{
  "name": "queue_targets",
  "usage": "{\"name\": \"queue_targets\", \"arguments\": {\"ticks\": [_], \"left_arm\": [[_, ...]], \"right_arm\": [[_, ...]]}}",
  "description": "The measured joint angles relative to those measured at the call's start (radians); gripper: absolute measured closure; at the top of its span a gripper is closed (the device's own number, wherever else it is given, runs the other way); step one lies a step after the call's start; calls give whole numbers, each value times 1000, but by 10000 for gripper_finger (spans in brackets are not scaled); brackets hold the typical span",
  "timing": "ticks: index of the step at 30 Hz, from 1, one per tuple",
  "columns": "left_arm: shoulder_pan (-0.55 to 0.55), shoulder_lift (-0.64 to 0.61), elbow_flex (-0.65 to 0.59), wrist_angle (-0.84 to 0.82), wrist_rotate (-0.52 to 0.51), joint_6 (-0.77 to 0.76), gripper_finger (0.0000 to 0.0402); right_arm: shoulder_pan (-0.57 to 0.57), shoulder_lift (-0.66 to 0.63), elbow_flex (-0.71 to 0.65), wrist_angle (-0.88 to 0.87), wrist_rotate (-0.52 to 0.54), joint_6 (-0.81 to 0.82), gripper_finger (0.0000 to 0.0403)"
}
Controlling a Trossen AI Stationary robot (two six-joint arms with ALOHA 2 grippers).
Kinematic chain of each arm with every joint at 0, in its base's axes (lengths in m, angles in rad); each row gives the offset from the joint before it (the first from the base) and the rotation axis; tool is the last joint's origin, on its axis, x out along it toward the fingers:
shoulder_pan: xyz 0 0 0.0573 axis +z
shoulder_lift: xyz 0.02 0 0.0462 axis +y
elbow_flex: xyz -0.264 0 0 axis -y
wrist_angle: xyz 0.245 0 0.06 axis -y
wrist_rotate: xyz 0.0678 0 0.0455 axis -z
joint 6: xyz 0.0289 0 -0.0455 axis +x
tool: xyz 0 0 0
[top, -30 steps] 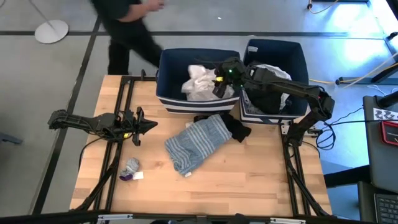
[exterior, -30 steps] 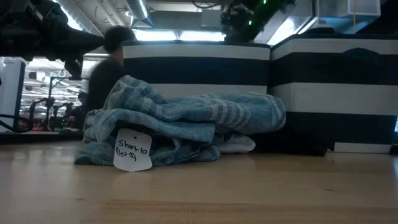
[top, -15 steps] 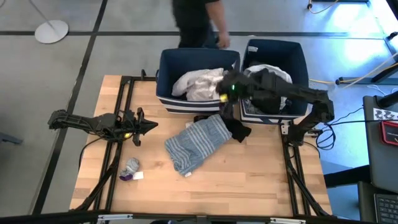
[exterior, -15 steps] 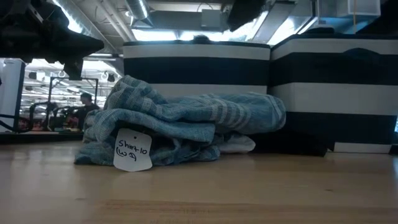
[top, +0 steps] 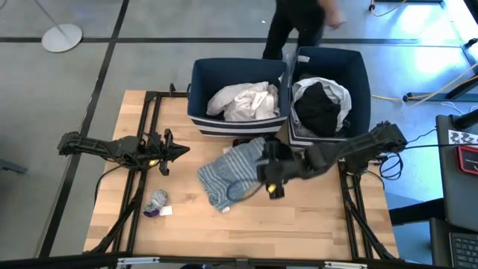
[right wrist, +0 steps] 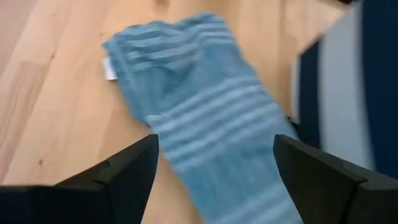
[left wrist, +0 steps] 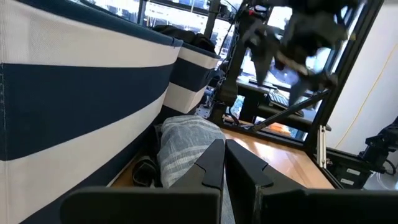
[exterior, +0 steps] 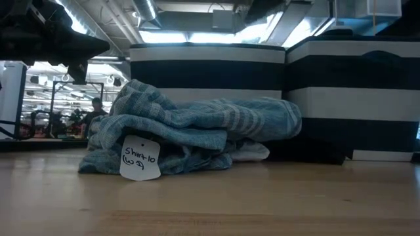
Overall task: Sort clothes
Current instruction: Put the light blue checkered polo into the right blue laundry organizer
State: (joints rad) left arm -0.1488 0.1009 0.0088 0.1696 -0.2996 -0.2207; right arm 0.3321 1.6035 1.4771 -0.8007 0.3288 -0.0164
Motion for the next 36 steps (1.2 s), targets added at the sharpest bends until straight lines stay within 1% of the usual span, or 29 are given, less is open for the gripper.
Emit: {"name": "queue_targets", "arguments": {"ticks": [3,8,10,13,17,21,24,26,31,36], "left_arm": [[0,0,0,0,0,0,398],[0,0,0,-1,-1,8,398],[0,0,0,-1,-1,14,398],[0,0,0,-1,-1,14,398],[0,0,0,-2,-2,10,398],[0,0,0,-2,-2,-1,398],[0,0,0,-3,-2,-1,398],[0,0,0,-4,-2,-1,398],[0,0,0,-2,-3,6,398],[0,0,0,-2,-3,4,398]], "right_arm": [[39,0,-139,181,4,-24,84],[78,1,-362,549,27,-112,84],[83,10,-425,680,27,-153,84],[82,41,-480,785,23,-174,84],[80,119,-486,884,11,-176,84],[80,207,-488,994,9,-220,84],[80,248,-487,1050,8,-227,84],[80,274,-483,1069,12,-239,84],[58,344,-455,1099,27,-332,84],[1,417,-414,1100,85,-377,84]]}}
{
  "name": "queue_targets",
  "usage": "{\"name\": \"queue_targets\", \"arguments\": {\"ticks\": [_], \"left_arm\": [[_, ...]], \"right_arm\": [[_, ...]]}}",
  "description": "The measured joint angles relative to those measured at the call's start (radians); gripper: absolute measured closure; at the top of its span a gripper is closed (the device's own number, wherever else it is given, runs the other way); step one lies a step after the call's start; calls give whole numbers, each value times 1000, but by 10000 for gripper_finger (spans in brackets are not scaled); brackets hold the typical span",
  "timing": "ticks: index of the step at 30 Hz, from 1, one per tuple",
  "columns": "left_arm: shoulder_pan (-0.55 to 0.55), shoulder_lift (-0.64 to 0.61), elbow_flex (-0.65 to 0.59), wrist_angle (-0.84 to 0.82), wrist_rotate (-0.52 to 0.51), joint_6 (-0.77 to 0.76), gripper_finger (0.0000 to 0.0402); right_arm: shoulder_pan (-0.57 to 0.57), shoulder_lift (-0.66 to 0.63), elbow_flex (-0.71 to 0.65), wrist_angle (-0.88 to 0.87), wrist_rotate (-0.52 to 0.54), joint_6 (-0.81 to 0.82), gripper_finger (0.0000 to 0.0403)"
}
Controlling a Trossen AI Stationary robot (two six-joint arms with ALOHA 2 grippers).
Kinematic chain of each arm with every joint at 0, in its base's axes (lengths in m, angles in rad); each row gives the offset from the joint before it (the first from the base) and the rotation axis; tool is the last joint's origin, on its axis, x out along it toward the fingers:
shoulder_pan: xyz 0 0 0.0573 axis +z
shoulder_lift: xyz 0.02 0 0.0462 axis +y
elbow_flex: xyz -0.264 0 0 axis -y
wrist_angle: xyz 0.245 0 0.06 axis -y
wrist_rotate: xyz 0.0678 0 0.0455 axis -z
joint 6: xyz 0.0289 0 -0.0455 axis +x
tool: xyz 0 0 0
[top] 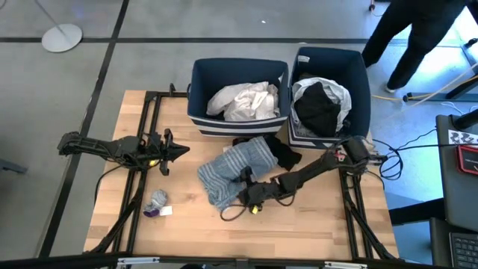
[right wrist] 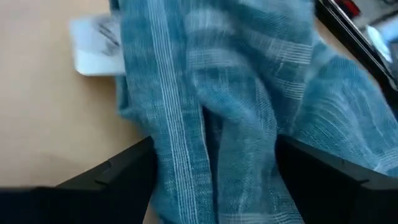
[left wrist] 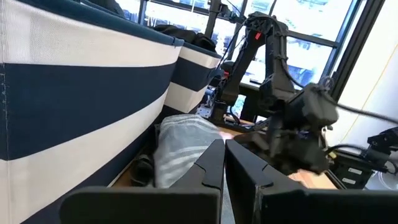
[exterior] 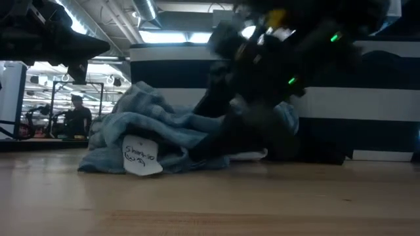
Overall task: Sort clothes
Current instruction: Put the light blue checkered polo into the right blue laundry organizer
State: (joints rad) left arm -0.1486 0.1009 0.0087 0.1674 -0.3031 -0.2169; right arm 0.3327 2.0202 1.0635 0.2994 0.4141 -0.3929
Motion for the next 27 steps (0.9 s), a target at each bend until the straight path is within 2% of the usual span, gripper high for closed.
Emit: {"name": "queue_targets", "arguments": {"ticks": [5,8,11,18,20,27], "left_arm": [[0,0,0,0,0,0,398],[0,0,0,-1,0,0,398],[0,0,0,-1,0,-3,398],[0,0,0,-1,0,-13,398],[0,0,0,-1,0,-13,398],[0,0,0,-1,0,-14,398]], "right_arm": [[-59,42,9,6,57,7,88],[-78,53,10,10,43,48,116],[-86,54,10,1,36,65,174],[-83,54,10,-5,74,57,352],[-83,52,9,-5,75,51,381],[-66,22,6,-20,110,42,354]]}}
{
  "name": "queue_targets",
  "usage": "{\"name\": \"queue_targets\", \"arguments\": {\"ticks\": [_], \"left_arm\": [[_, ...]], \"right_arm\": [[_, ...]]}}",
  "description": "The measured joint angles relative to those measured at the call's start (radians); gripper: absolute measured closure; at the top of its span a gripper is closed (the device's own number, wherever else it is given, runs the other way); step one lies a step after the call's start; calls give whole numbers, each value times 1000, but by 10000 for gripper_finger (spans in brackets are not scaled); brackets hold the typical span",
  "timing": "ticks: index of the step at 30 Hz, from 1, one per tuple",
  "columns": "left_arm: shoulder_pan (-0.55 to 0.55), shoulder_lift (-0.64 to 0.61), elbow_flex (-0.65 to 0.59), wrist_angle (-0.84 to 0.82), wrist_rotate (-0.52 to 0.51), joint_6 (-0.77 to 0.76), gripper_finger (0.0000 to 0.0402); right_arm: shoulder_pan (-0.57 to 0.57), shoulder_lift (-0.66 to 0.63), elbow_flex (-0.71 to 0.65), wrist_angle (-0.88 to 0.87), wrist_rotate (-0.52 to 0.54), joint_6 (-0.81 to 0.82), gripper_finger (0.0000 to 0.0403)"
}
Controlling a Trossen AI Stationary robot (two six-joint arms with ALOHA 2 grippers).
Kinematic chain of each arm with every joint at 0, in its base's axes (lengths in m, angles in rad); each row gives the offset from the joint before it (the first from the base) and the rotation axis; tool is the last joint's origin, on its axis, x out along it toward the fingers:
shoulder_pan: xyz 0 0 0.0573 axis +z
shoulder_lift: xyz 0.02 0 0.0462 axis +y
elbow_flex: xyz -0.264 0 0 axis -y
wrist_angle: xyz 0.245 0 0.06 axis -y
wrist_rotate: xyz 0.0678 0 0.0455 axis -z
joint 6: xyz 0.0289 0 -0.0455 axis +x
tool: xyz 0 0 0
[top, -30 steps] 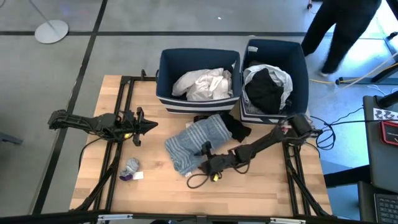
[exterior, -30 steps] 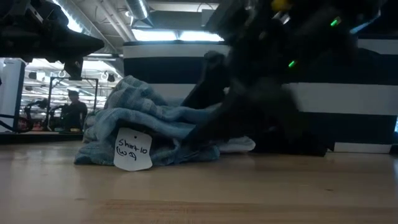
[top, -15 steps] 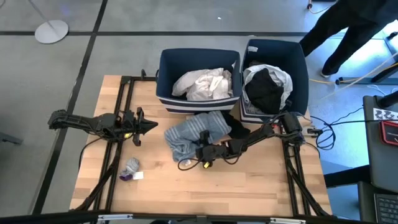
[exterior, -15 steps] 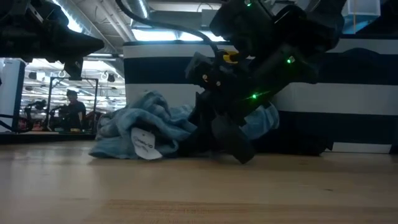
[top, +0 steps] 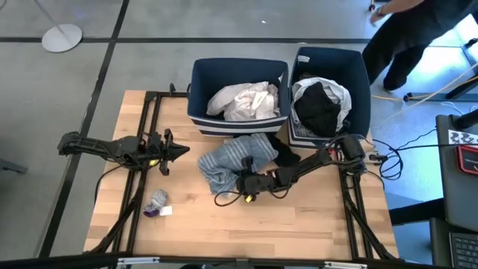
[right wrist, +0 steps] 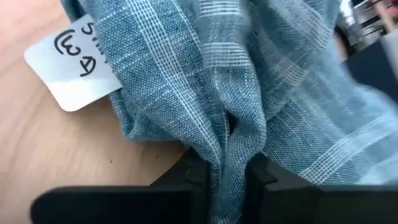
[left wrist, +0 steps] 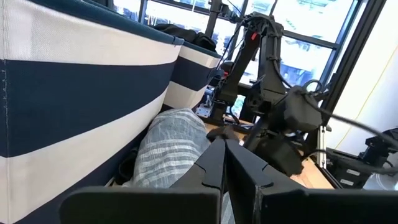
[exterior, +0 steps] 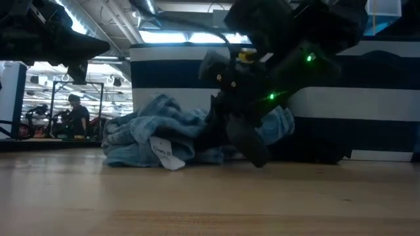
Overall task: Sort clothes
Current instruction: Put the light blue checkered polo into the right blue laundry organizer
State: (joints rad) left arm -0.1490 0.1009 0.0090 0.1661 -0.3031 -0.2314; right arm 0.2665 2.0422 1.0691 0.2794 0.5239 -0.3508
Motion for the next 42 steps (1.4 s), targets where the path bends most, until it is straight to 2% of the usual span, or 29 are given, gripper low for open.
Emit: {"name": "queue_targets", "arguments": {"ticks": [5,10,13,22,28,36,42], "left_arm": [[0,0,0,-2,0,-1,398],[0,0,0,-3,0,-1,398],[0,0,0,-3,0,-1,398],[0,0,0,-8,0,-1,398],[0,0,0,-8,0,-1,398],[0,0,0,-9,0,-1,398],[0,0,0,-9,0,-1,398]], "right_arm": [[54,-66,0,-2,78,-57,383],[94,-160,0,5,159,-112,381],[102,-223,0,4,195,-144,365],[106,-429,0,0,249,-248,380],[107,-559,3,6,310,-339,363],[107,-677,91,-3,346,-460,377],[107,-710,224,-18,477,-630,367]]}}
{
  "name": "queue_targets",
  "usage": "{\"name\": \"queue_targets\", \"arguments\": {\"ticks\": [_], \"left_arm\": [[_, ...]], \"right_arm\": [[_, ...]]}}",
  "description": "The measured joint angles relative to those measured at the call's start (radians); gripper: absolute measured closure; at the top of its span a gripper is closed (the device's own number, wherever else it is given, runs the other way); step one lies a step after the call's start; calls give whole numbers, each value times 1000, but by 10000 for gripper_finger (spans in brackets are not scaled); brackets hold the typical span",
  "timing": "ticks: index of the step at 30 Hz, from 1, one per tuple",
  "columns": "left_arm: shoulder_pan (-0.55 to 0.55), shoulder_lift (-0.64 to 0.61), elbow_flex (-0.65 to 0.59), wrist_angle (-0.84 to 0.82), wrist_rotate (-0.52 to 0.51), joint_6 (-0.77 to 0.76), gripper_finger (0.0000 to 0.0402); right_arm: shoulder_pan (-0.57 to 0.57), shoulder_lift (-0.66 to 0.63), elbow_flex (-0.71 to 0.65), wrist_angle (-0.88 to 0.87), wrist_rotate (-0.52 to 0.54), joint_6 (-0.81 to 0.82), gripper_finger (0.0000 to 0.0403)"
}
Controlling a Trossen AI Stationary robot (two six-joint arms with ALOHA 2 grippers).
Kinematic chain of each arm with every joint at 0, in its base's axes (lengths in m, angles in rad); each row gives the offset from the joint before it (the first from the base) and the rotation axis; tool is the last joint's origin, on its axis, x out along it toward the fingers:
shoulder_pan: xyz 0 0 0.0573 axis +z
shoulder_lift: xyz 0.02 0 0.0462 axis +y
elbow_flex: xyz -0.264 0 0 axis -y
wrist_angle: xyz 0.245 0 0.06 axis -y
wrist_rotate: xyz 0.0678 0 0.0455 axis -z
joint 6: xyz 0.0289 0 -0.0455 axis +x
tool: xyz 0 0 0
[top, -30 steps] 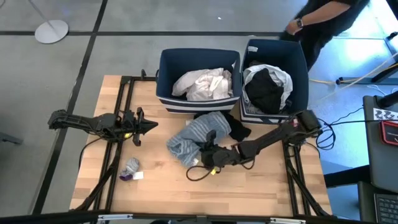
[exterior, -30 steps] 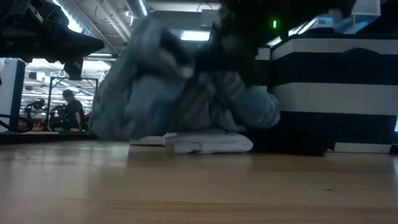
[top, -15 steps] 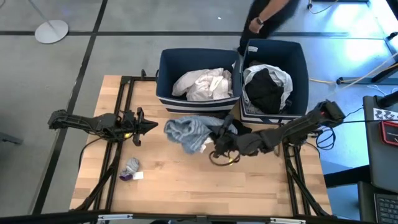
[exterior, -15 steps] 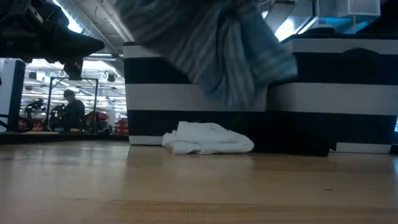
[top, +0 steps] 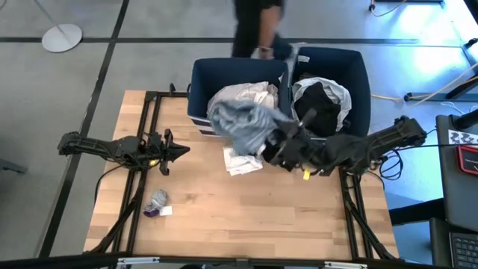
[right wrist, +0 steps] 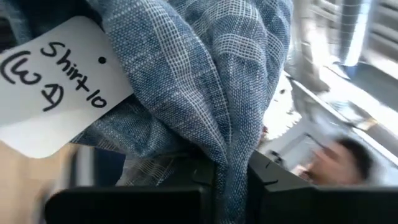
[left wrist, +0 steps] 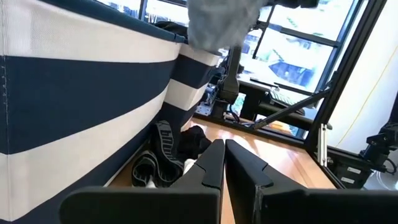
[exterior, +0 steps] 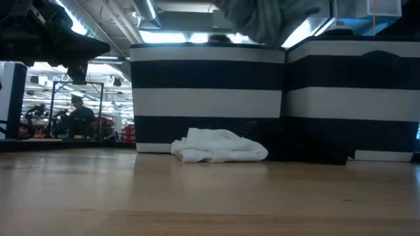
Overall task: Sort clothes
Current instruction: Put the light blue checkered polo into the right blue laundry organizer
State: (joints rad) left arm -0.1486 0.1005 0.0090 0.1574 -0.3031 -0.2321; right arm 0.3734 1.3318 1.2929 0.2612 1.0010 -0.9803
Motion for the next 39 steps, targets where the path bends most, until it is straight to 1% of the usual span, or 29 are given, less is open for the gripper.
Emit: {"name": "queue_targets", "arguments": {"ticks": [6,10,12,15,19,22,24,27,30,32,35,39], "left_arm": [[0,0,0,0,0,0,398],[0,0,0,0,0,0,398],[0,0,0,0,0,0,398],[0,0,0,0,0,0,398],[0,0,0,-1,0,0,398],[0,0,0,-5,0,0,398],[0,0,0,-9,0,0,398],[0,0,0,-9,0,0,398],[0,0,0,-9,0,0,398],[0,0,0,-9,0,0,398],[0,0,0,-12,0,0,398],[0,0,0,-13,-1,2,398]], "right_arm": [[-2,-24,119,0,149,-175,372],[-33,-49,159,0,213,-233,370],[-65,-67,164,-2,233,-246,368],[-142,-99,164,-14,250,-255,368],[-282,-138,164,-89,273,-228,367],[-397,-160,164,-207,288,-145,367],[-479,-170,165,-336,288,-33,367],[-593,-173,165,-596,233,198,367],[-706,-165,164,-845,111,446,367],[-789,-156,148,-946,38,573,367],[-905,-144,108,-1062,-66,709,366],[-1033,-128,52,-1151,-265,845,366]]}}
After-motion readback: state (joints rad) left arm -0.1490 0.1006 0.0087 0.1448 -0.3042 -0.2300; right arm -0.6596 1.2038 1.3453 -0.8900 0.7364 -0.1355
